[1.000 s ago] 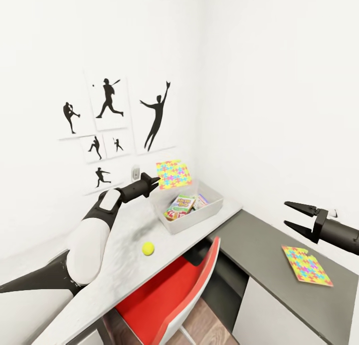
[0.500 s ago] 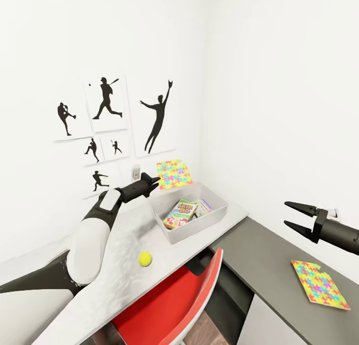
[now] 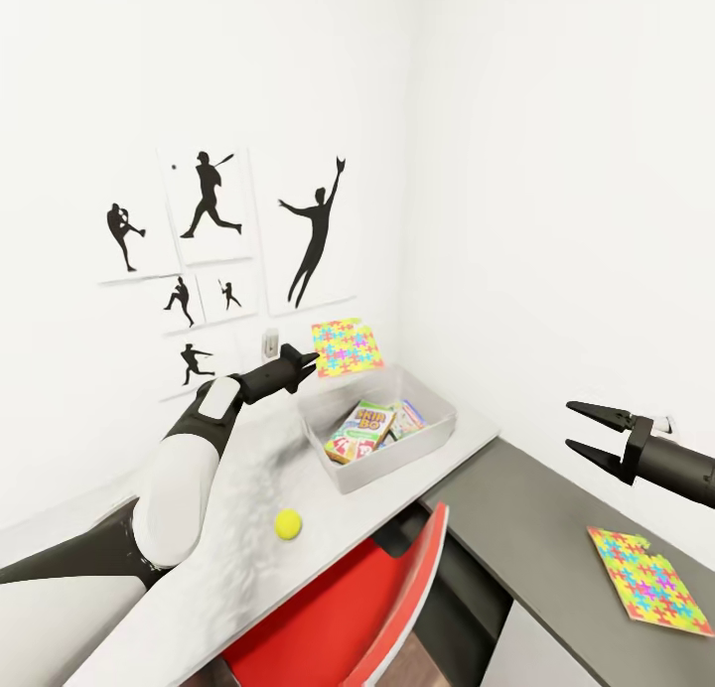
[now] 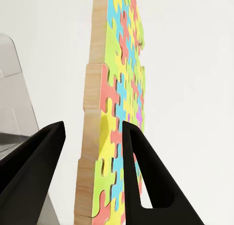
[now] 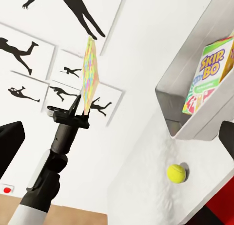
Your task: Put all the toys in the child's room - the three board games (two on the bed and one on the table), the two jigsaw puzzles on the table, and the tennis ball on the table - inside the toy box on the table in the child's room.
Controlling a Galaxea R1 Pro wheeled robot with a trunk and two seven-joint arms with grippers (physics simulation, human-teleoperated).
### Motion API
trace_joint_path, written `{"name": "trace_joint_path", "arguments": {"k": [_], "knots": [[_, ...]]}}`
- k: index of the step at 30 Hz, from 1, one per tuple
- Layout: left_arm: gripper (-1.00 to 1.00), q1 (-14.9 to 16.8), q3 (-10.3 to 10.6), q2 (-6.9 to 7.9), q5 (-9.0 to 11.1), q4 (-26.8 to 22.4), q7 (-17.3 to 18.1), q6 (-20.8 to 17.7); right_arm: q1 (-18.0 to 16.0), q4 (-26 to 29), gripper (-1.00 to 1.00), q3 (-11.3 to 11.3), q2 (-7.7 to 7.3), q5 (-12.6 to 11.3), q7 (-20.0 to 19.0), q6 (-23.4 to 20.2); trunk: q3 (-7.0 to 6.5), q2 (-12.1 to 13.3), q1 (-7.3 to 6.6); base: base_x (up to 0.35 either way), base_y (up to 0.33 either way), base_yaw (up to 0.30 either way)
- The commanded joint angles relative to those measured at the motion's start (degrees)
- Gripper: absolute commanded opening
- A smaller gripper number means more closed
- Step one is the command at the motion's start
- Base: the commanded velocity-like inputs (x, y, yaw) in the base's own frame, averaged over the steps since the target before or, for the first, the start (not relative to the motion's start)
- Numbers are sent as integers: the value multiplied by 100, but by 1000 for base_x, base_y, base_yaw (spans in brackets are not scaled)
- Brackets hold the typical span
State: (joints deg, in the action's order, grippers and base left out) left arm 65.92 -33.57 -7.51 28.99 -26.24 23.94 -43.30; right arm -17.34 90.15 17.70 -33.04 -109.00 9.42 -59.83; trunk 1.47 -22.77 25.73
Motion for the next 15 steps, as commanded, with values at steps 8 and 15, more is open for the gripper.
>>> {"name": "trace_joint_path", "arguments": {"k": [8, 15], "knots": [[-100, 8, -50, -11, -8, -4, 7, -42, -7, 2, 100, 5, -1, -59, 52, -17, 24, -15, 5, 131, -17, 0], [-100, 8, -45, -13, -14, -4, 6, -46, -7, 2, 100, -3, -1, -59, 51, -17, 25, -15, 5, 86, -19, 0]]}}
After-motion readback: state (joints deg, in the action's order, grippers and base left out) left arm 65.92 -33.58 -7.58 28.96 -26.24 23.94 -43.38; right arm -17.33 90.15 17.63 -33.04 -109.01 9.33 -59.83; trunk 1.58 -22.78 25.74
